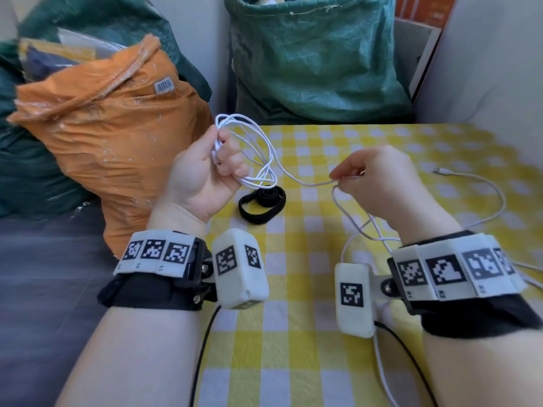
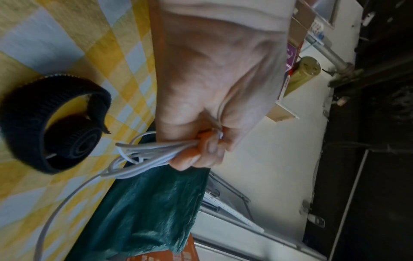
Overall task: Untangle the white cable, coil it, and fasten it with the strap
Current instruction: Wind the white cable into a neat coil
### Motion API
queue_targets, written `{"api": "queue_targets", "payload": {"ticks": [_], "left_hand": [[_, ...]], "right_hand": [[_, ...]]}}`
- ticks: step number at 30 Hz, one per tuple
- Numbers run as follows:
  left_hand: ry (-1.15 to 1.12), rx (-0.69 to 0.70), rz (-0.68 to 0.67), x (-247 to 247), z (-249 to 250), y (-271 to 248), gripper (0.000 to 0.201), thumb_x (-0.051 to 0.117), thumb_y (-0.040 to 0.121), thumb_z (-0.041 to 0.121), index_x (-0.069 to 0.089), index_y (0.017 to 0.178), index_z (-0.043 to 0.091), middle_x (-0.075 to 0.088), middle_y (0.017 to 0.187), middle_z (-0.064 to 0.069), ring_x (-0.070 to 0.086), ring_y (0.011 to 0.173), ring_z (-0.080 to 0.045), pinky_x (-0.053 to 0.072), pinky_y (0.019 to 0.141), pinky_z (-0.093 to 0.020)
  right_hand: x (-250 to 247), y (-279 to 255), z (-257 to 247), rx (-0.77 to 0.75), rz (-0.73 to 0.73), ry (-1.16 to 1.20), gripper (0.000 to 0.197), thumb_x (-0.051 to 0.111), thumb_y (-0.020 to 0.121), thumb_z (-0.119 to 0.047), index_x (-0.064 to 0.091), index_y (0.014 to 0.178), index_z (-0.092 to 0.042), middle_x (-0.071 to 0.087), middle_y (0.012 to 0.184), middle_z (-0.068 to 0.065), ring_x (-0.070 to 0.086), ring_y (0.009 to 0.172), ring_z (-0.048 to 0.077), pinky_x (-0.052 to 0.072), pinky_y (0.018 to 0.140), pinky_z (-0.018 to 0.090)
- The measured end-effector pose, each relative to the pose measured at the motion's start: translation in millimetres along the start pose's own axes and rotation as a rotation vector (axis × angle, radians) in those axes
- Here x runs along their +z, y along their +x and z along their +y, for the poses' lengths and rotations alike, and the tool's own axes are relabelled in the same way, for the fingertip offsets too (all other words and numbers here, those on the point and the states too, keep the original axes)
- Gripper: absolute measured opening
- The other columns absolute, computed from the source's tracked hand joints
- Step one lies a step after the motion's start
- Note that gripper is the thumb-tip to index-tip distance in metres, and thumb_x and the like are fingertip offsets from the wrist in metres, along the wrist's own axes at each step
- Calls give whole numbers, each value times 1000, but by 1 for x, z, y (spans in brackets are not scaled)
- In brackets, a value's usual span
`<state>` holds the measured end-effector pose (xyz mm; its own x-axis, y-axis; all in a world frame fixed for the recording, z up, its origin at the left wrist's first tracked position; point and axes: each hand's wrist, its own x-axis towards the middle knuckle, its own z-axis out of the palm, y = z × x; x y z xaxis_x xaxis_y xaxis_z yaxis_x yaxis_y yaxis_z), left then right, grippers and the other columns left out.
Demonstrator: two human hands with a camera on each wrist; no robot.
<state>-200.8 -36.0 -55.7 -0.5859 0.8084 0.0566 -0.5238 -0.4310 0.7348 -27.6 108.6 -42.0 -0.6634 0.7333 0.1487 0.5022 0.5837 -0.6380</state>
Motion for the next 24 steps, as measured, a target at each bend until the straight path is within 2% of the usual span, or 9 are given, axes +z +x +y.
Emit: {"api": "queue_targets", "payload": {"ticks": [3,5,8,10,13,17,19,22,24], "left_hand": [[124,5,-47,12,-4,-2,25,30,99,24,42,78,18,33,51,7,31,40,-7,35,47,-20],[216,11,-67,20,-7,-5,26,29,101,21,41,79,16,35,53,5,34,42,-9,37,50,-21],[347,-5,-105,29,-13,-9,26,29,102,19,41,80,13,44,56,0,46,52,-16,43,55,-23],[404,-16,-123,34,-18,-11,25,29,102,17,44,82,11,52,61,-4,52,60,-19,47,60,-27],[447,-11,-122,39,-22,-12,24,31,102,16,48,86,9,55,71,-8,54,64,-20,48,60,-30],[512,-21,-122,39,-24,-12,22,33,103,16,50,90,9,53,81,-8,55,67,-21,49,57,-32],[557,-45,-113,40,-27,-11,21,35,102,18,50,89,10,54,80,-7,56,69,-22,48,58,-31],[698,-41,-109,42,-31,-12,20,38,101,21,50,91,8,52,76,-6,50,59,-19,40,51,-28],[774,-46,-96,44,-31,-13,23,38,102,19,50,85,9,50,71,-3,41,47,-11,32,43,-20]], "right_hand": [[-1,-6,-9,-76,-116,-23,18,67,82,-9,71,79,-25,60,69,-10,50,54,4,33,36,6],[-1,-10,-15,-148,-170,18,19,73,76,-7,70,70,-25,63,65,-10,50,46,0,34,37,4],[1,-15,-23,-214,-247,132,22,80,69,-8,67,65,-25,63,59,-10,50,43,-5,40,43,9],[4,-17,-25,-229,-276,214,23,82,68,-7,66,66,-23,63,58,-9,54,48,-3,47,51,16],[3,-19,-26,-220,-313,340,22,77,72,-4,65,70,-22,71,67,0,61,61,12,53,63,35],[1,-20,-26,-232,-350,447,21,71,77,0,65,77,-20,74,74,3,57,58,8,45,60,25],[3,-20,-28,-245,-325,459,20,72,75,1,64,78,-17,74,73,6,57,61,13,45,60,28],[4,-18,-29,-255,-253,486,24,78,68,0,60,75,-14,72,68,5,61,59,13,46,62,28],[2,-17,-27,-278,-196,477,29,84,63,-7,58,71,-18,68,65,-2,56,53,4,43,57,20]]}}
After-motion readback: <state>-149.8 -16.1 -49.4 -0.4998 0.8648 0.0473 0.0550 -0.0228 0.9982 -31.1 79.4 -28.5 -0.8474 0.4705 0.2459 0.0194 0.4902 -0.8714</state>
